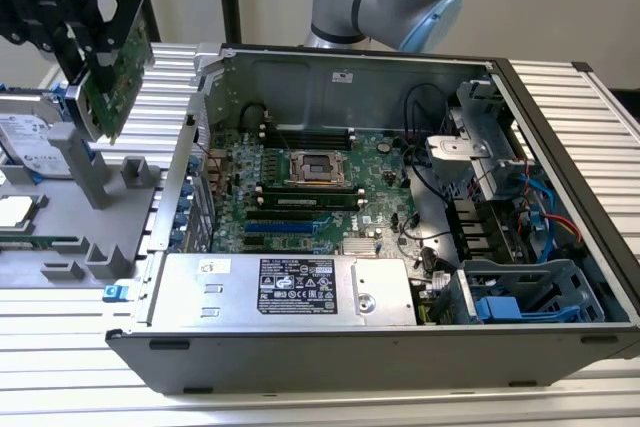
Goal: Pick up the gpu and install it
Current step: 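Pick up the gpu and move the gpu toward the slot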
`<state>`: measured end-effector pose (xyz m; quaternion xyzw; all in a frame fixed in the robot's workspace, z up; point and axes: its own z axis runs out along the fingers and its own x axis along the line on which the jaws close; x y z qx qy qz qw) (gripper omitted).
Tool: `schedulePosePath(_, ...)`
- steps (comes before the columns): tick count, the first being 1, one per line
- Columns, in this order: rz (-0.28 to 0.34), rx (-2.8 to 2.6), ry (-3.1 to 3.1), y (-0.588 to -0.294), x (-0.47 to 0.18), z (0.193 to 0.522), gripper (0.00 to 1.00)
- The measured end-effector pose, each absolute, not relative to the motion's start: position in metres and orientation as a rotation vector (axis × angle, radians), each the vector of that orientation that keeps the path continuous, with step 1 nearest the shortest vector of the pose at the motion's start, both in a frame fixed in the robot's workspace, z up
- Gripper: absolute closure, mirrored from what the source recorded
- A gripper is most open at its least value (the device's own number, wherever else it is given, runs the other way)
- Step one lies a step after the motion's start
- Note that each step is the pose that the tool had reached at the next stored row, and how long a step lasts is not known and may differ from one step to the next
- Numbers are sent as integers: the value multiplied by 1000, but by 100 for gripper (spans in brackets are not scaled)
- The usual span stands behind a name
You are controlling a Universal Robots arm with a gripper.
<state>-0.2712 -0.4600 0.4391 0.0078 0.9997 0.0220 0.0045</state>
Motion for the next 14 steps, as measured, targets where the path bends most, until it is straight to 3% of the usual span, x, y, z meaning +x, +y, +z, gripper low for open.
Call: schedulePosePath(14, 69, 25, 3132, -460, -257, 439, 100)
